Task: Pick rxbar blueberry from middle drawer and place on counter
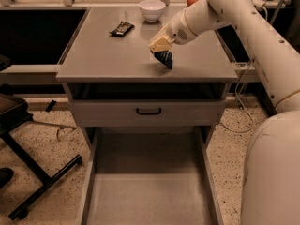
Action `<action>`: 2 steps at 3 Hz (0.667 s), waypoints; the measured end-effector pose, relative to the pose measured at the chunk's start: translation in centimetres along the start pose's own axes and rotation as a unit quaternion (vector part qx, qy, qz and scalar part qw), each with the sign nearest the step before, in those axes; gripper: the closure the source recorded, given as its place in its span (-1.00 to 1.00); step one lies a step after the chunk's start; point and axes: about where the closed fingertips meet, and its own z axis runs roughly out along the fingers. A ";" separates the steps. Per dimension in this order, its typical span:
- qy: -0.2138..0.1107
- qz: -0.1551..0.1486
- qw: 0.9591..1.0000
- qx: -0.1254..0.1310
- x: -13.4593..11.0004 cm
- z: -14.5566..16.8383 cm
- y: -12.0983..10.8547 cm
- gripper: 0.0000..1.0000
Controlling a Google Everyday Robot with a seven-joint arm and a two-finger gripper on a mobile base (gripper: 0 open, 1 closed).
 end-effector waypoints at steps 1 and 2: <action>0.000 0.000 1.000 0.000 0.0 0.0 0.0 -0.29; 0.000 0.000 1.000 0.000 0.0 0.0 0.0 -0.75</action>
Offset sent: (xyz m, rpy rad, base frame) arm 0.0000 0.0000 0.0000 0.0000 0.0000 0.0000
